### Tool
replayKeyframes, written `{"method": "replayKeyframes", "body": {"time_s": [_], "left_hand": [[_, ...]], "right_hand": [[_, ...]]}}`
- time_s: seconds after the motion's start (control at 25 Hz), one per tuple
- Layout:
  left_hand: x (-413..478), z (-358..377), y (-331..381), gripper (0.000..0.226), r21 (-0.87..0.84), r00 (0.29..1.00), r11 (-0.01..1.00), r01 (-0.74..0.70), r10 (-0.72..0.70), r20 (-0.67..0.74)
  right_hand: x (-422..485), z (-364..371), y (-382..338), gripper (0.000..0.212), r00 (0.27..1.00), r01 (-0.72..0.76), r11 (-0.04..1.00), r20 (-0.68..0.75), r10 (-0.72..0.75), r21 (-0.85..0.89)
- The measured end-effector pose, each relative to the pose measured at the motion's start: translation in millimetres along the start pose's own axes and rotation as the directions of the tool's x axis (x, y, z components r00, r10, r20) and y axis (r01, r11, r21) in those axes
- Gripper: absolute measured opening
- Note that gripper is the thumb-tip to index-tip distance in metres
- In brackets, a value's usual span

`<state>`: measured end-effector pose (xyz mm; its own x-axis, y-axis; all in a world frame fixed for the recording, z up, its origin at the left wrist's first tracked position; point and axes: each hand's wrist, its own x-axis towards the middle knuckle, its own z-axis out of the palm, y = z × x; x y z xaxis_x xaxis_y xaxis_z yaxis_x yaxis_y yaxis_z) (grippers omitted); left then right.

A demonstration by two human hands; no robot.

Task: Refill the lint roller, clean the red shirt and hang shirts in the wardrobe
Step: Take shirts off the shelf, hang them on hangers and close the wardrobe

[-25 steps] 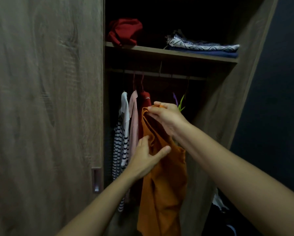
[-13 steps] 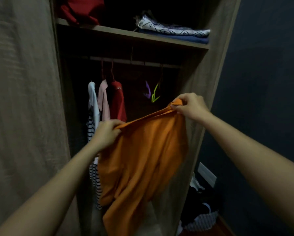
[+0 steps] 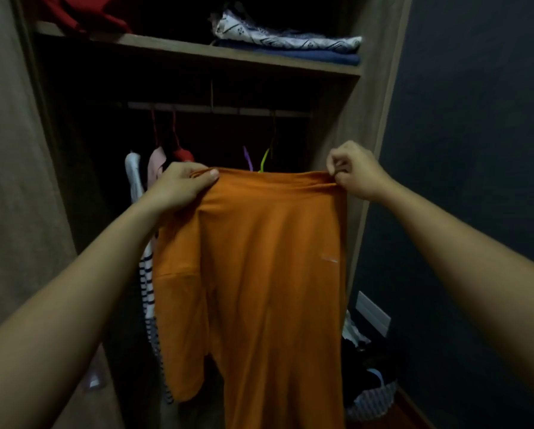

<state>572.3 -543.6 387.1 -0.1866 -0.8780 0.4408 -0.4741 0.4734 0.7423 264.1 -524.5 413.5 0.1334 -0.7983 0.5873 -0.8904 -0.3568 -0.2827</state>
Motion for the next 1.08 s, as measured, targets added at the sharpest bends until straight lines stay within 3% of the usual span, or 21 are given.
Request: {"method": "replayKeyframes", "body": {"time_s": [0.08,0.24,0.36,0.44,0.52,0.64,0.76,0.92,1.08], "left_hand": [[12.3,10.0,2.7,0.014,0.023,0.998,0.999,-0.028,0.026,0.049],[51.6,42.3,0.9,0.018,0.135,0.992,0.989,-0.059,0.042,0.121],[99.8,60.5,-0.8,0.043,0.023,0.997,0.999,0.03,-0.029,-0.068],[140.4,66.6,-3.5,0.055,-0.091,0.97,0.987,0.131,-0.147,-0.194],[182.3,77.5,-12.0,0.065,-0.156,0.94,0.957,0.245,-0.274,-0.203],[215.1,106.6,-20.1,0.074,-0.23,0.898,0.906,0.354,-0.398,-0.186],[223.6,140.0,-18.9,0.06,-0.165,0.871,0.909,0.384,-0.416,-0.264],[221.8,147.4,-5.5,0.039,-0.113,0.813,0.947,0.3,-0.315,-0.489],[189.5,137.8,6.0,0.032,-0.174,0.8,0.948,0.266,-0.318,-0.509]], "right_hand": [[14.5,-1.5,13.3,0.033,0.989,0.0,0.995,0.148,0.014,-0.096],[50.6,17.4,39.0,0.02,0.954,0.057,0.922,0.293,0.064,-0.384],[68.1,24.7,59.4,0.033,0.944,0.106,0.822,0.317,0.095,-0.56],[73.4,27.9,79.4,0.046,0.948,0.12,0.666,0.285,0.144,-0.736],[79.0,29.6,100.3,0.051,0.954,0.142,0.541,0.26,0.148,-0.829],[84.5,34.1,119.0,0.052,0.961,0.195,0.466,0.263,0.086,-0.863],[83.5,38.2,127.9,0.053,0.97,0.218,0.425,0.242,0.002,-0.879],[80.9,38.8,133.0,0.053,0.969,0.239,0.425,0.24,-0.054,-0.873],[82.2,41.3,133.9,0.052,0.967,0.244,0.41,0.251,-0.038,-0.879]]}}
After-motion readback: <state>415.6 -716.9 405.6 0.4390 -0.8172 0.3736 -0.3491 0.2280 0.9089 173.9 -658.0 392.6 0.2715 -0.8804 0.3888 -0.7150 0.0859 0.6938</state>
